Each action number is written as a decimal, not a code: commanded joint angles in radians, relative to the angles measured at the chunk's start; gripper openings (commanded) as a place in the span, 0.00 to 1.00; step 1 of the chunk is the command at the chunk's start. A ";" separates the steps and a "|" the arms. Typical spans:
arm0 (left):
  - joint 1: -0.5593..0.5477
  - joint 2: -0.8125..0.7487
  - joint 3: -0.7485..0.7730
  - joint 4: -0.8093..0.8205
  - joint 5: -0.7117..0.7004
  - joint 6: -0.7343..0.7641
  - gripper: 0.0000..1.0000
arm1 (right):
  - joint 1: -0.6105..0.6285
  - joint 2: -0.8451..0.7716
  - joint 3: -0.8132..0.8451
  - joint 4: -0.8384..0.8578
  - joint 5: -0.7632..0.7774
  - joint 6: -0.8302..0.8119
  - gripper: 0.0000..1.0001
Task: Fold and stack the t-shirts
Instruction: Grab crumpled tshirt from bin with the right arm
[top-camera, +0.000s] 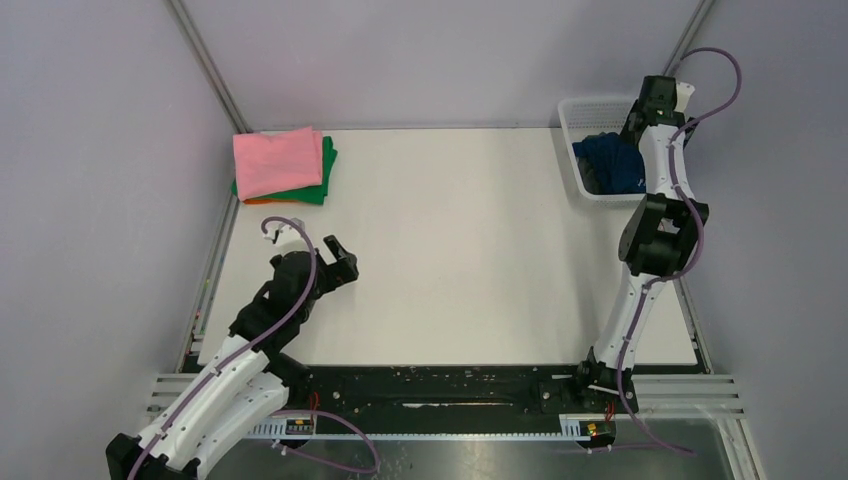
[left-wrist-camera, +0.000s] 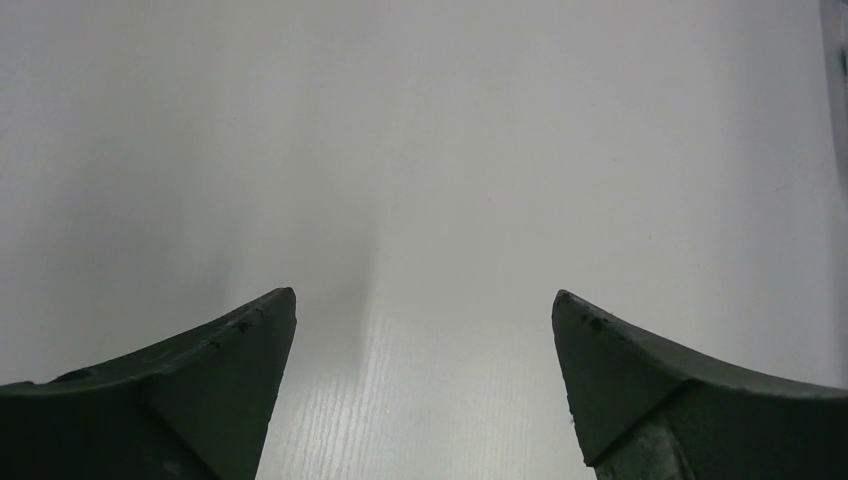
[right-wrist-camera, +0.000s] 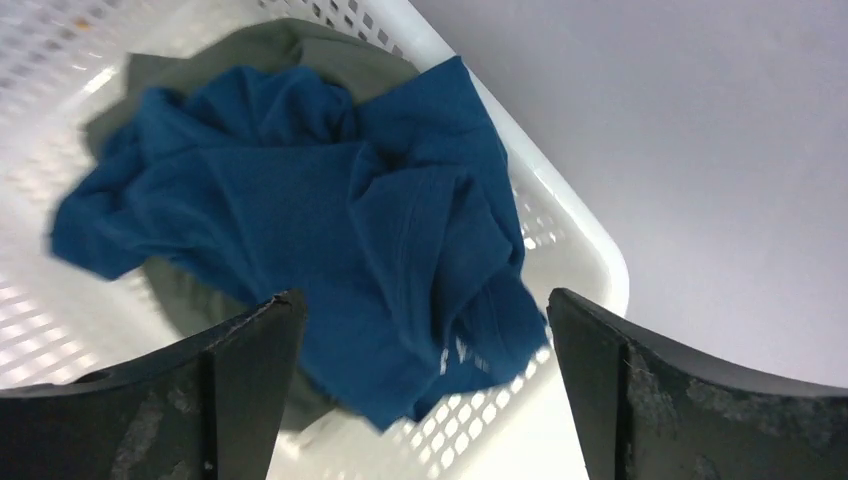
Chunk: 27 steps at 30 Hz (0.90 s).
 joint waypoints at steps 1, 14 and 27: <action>-0.001 0.030 0.054 0.041 -0.044 0.010 0.99 | -0.024 0.149 0.149 -0.073 0.054 -0.191 0.99; -0.001 0.099 0.060 0.054 -0.047 0.011 0.99 | -0.090 0.317 0.362 -0.215 -0.155 -0.157 0.39; -0.001 -0.001 0.041 0.033 -0.040 -0.001 0.99 | -0.124 0.184 0.216 -0.124 -0.344 -0.131 0.00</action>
